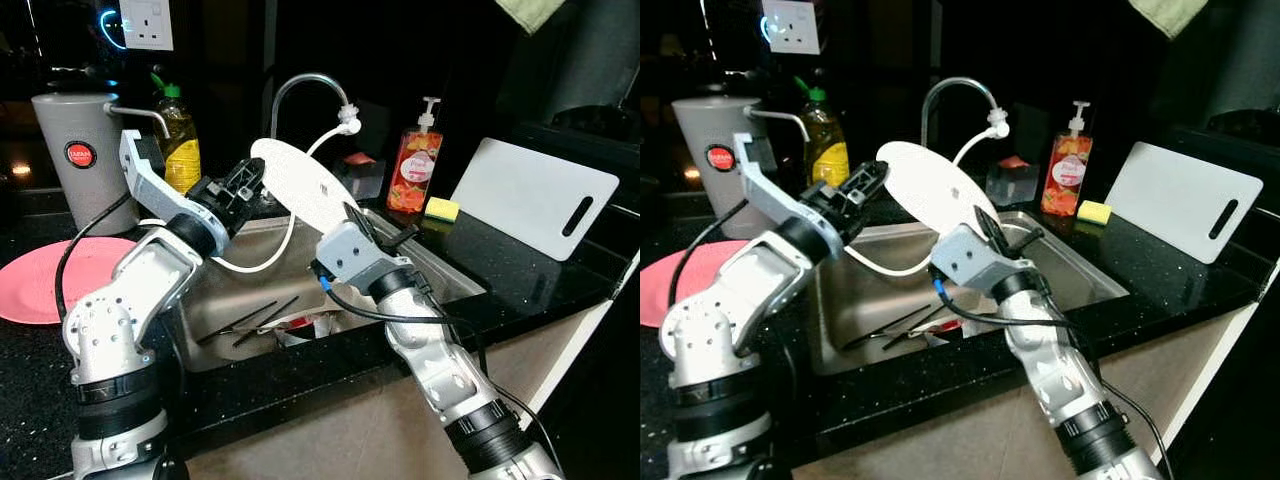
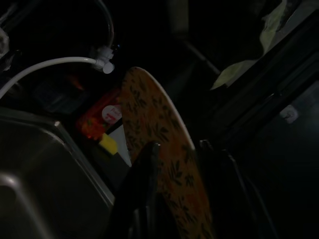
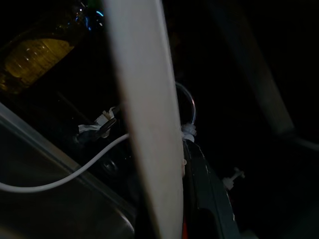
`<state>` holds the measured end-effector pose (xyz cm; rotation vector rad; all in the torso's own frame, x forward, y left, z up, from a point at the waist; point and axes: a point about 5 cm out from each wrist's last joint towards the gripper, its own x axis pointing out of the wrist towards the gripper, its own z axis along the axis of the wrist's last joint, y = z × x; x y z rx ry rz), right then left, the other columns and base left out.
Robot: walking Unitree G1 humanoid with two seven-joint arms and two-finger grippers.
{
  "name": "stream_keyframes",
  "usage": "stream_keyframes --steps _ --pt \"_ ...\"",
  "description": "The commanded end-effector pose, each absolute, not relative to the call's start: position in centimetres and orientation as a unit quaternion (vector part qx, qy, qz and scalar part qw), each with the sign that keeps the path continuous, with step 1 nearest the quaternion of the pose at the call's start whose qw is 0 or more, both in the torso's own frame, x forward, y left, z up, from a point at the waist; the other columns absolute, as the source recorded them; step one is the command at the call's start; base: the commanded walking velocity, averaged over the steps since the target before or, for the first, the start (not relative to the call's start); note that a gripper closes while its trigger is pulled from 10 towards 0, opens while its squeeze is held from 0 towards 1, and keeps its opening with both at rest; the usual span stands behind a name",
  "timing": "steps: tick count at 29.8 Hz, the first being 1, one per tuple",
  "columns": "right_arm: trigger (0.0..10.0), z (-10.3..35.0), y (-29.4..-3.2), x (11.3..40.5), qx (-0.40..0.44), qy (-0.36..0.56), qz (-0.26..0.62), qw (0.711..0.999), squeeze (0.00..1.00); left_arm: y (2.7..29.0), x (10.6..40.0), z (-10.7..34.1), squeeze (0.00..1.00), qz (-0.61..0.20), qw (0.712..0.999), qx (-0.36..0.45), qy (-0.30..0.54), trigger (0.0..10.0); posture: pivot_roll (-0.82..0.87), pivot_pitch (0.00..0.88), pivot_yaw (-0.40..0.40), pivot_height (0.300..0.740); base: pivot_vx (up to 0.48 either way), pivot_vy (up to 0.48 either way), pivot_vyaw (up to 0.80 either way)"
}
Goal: Kitchen organization
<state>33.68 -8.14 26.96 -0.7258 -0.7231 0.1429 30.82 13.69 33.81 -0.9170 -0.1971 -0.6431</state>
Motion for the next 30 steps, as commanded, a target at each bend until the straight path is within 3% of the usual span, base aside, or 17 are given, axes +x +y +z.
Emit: stream_keyframes --steps 1,2,7,13,18,20,23,30 --pt "10.0 28.3 -7.7 33.1 -0.332 -0.388 0.062 0.857 0.0 13.7 30.7 33.3 1.0 -0.31 0.847 -0.424 -0.084 10.0 -0.07 0.0 -0.066 0.74 0.0 0.0 0.0" --pt "10.0 28.3 -7.7 33.2 -0.335 -0.387 0.061 0.857 0.0 13.9 30.6 33.5 0.0 -0.312 0.843 -0.429 -0.089 10.0 -0.07 0.0 -0.066 0.74 0.0 0.0 0.0" --pt "10.0 28.0 -8.1 33.4 -0.338 -0.378 0.052 0.86 0.0 15.0 30.6 33.6 0.0 -0.305 0.831 -0.455 -0.099 10.0 -0.07 0.0 -0.064 0.74 0.0 0.0 0.0" --pt "10.0 27.6 -9.9 34.5 -0.287 -0.334 0.019 0.898 0.0 18.4 30.1 34.6 0.0 -0.283 0.844 -0.426 -0.158 10.0 -0.06 0.0 -0.063 0.74 0.0 0.0 0.0" --pt "10.0 27.5 -10.6 34.8 -0.267 -0.322 0.011 0.908 0.0 19.6 29.9 35.0 0.0 -0.267 0.855 -0.409 -0.172 10.0 -0.06 0.0 -0.067 0.74 0.0 0.0 0.0" --pt "10.0 27.4 -10.9 35.1 -0.225 -0.306 0.012 0.925 0.0 19.8 29.9 35.0 0.0 -0.26 0.86 -0.404 -0.174 10.0 -0.06 0.0 -0.068 0.74 0.0 0.0 0.0" --pt "10.0 27.1 -11.6 35.9 -0.07 -0.248 0.022 0.966 0.0 20.0 30.0 34.8 0.0 -0.249 0.871 -0.389 -0.168 10.0 -0.06 0.0 -0.071 0.74 0.0 0.0 0.0" --pt "10.0 27.2 -13.7 37.6 0.079 -0.179 0.02 0.98 0.0 19.4 30.1 34.3 0.0 -0.249 0.882 -0.369 -0.157 10.0 -0.05 0.0 -0.077 0.74 0.0 0.0 0.0"
